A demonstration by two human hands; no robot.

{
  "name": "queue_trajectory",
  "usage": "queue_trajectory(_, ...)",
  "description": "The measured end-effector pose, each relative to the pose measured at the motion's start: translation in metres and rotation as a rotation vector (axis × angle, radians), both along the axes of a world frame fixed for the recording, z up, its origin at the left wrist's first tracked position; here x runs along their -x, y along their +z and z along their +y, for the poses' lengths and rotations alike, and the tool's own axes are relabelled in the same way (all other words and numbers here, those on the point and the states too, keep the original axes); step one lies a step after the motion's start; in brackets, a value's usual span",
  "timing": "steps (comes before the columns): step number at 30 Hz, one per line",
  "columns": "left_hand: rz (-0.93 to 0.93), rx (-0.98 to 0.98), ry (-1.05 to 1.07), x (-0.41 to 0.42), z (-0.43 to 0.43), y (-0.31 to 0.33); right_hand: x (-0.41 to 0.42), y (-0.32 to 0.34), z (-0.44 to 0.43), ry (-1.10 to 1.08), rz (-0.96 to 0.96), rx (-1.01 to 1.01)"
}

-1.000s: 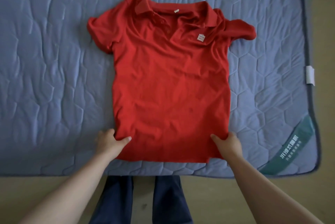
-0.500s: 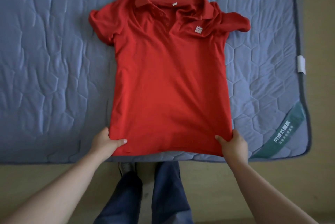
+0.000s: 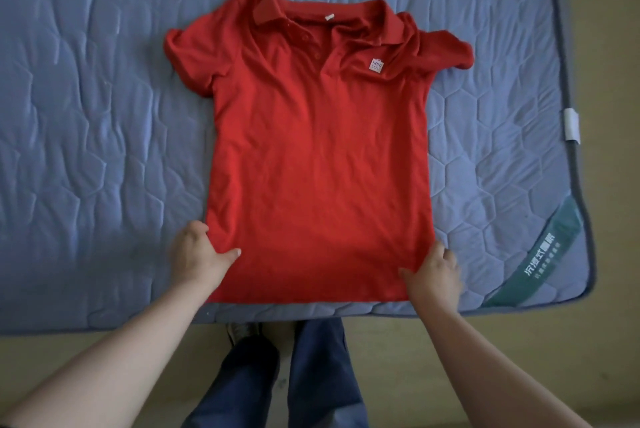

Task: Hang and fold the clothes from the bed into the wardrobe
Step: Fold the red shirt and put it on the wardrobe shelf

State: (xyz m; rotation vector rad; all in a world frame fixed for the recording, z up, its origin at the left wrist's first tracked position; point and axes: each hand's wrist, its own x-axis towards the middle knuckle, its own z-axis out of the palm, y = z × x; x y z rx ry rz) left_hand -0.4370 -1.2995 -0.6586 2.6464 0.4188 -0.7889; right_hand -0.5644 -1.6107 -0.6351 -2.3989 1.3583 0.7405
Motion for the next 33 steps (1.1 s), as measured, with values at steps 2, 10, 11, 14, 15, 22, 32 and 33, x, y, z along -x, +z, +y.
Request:
queue_trajectory(2, -0.032, 0.05, -0.027, -0.015, -0.013, 0.007, -0.017, 0.003, -0.002, 0.009, -0.088, -0.044)
queue_trajectory(10, -0.007, 0.207, -0.138, -0.077, -0.085, 0.019, -0.12, 0.006, -0.035, -0.049, -0.326, -0.202)
queue_trajectory(11, -0.015, 0.228, -0.144, -0.086, -0.098, 0.017, -0.134, 0.004, -0.044, -0.071, -0.353, -0.21)
queue_trajectory(14, -0.061, 0.349, -0.147, -0.115, -0.138, 0.006, -0.178, -0.008, -0.074, -0.195, -0.437, -0.232)
queue_trajectory(15, -0.086, 0.382, -0.153, -0.123, -0.149, 0.003, -0.192, -0.012, -0.085, -0.233, -0.459, -0.239)
queue_trajectory(22, -0.301, 0.53, -0.389, -0.22, -0.235, -0.023, -0.291, -0.046, -0.145, -0.538, -0.643, -0.349)
queue_trajectory(32, -0.234, 0.171, -0.753, -0.318, -0.338, -0.033, -0.31, -0.054, -0.175, -1.015, -1.086, -0.763)
queue_trajectory(33, -0.255, 0.144, -0.777, -0.324, -0.341, -0.031, -0.307, -0.052, -0.178, -0.99, -1.116, -0.753)
